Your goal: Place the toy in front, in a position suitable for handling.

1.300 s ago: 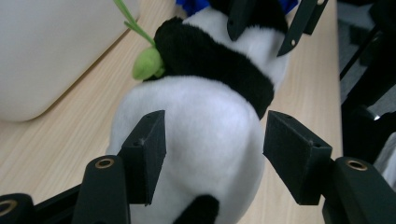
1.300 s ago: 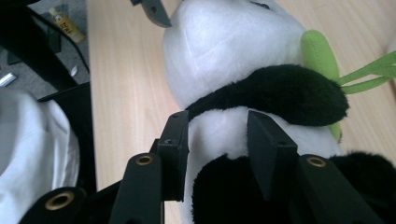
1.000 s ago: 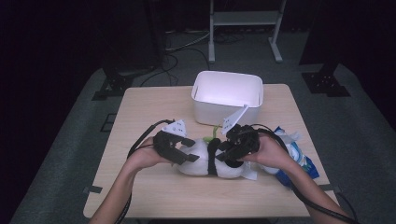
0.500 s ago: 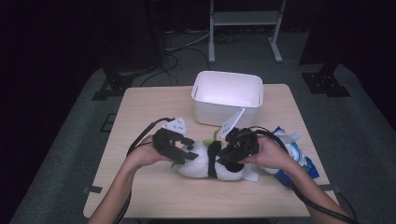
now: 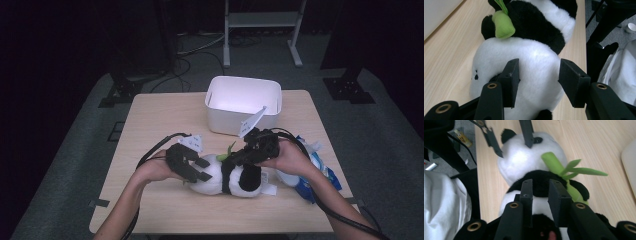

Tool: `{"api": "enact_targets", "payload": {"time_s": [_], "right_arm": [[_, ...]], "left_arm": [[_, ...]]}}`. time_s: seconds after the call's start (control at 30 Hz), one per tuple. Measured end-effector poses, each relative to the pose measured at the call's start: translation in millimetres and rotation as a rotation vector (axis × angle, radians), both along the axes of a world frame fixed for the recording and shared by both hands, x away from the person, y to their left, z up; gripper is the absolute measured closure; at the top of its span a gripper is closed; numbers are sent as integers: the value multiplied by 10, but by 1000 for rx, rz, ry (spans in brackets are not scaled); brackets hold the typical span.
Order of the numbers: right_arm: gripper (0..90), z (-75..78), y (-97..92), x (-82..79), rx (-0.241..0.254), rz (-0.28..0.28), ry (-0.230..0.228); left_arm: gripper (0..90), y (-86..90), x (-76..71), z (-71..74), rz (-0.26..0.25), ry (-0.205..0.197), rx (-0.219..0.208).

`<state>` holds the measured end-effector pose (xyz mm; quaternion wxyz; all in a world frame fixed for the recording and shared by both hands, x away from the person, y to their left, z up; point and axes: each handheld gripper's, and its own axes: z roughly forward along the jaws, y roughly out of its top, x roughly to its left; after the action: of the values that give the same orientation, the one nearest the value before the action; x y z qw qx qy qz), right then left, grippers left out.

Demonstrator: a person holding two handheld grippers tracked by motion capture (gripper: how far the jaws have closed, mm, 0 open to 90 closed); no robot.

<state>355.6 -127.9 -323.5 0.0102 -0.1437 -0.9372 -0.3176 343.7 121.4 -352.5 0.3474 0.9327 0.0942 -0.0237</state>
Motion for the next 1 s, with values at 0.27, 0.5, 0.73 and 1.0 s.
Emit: {"api": "enact_targets", "payload": {"time_s": [0.27, 0.5, 0.73, 1.0], "right_arm": [[739, -179, 61, -26, -30, 59, 80], [735, -149, 43, -62, -27, 75, 69], [724, -167, 0, -37, -1, 57, 69], [728, -241, -4, -21, -24, 40, 79]], "left_arm": [[460, 37, 72, 37, 52, -33, 1], [474, 11, 48, -56, 30, 1, 14], [491, 18, -3, -71, -13, 16, 17], [475, 33, -26, -60, -19, 4, 9]]}}
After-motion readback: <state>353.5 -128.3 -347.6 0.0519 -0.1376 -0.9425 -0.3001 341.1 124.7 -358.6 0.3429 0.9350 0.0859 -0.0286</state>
